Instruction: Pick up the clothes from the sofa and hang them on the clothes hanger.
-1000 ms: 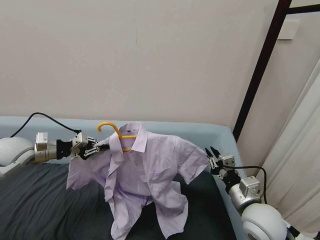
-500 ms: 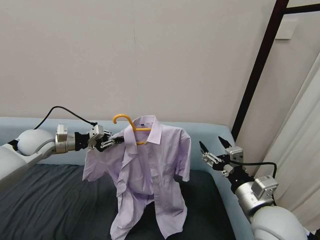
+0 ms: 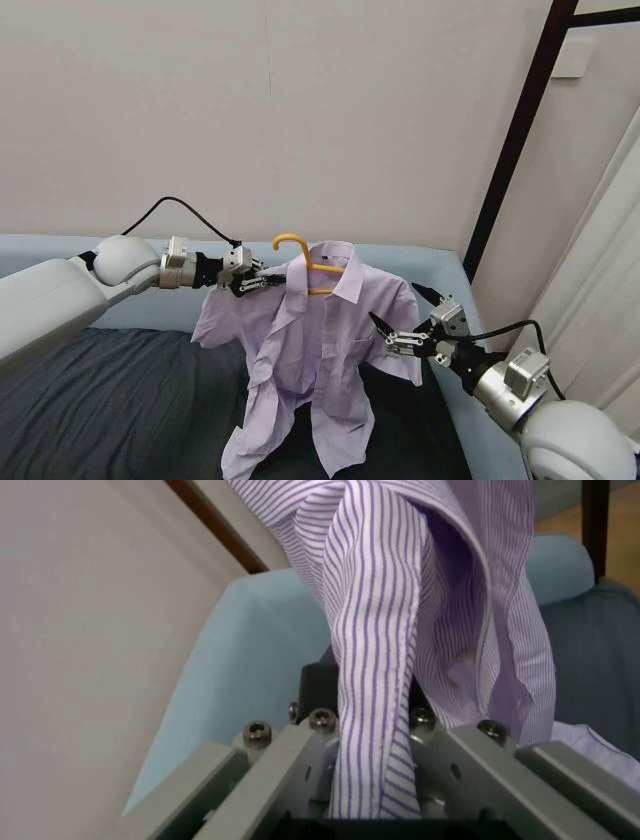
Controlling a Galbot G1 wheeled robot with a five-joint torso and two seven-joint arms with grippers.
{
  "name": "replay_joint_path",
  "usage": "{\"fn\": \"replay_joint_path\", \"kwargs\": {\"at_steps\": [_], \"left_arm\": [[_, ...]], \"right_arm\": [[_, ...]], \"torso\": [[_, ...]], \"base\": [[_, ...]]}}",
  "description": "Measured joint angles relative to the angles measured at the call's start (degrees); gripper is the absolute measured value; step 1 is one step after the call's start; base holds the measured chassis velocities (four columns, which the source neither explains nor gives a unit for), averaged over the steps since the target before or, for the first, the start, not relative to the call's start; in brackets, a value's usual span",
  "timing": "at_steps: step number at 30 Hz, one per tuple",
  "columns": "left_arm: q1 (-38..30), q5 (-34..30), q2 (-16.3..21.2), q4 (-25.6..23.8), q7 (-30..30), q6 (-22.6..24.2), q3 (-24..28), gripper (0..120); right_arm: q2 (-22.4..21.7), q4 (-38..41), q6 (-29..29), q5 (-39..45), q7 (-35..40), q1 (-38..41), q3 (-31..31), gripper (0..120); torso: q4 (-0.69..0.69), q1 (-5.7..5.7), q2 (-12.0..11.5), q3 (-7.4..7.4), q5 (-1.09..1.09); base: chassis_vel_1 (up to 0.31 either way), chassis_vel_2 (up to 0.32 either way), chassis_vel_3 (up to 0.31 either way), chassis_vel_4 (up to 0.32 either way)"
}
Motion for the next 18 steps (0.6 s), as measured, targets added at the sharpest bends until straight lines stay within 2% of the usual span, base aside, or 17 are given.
{"fn": "replay_joint_path", "kwargs": {"at_steps": [6,13,18], "left_arm": [[0.4,2.9,-2.2,0.9,1.1,-2.3,0.4,1],[1.0,4.5,-4.0,2.4,2.1,-4.0,-0.2,1],[0.9,4.5,-7.8,3.7,2.6,-4.5,0.1,1]], "right_arm": [[-4.7,-3.5,1.2,-0.3,-3.2,1.8,0.4,100],[-7.7,-6.0,1.9,-1.0,-6.2,1.7,0.3,100],[-8.7,-5.5,0.0,-1.3,-7.3,1.6,-0.1,100]], "torso": [[0.02,0.0,0.0,0.0,-0.01],[0.02,0.0,0.0,0.0,0.0],[-0.01,0.0,0.0,0.0,0.01]], "base": [[0.0,0.0,0.0,0.0],[0.0,0.0,0.0,0.0],[0.0,0.0,0.0,0.0]]}}
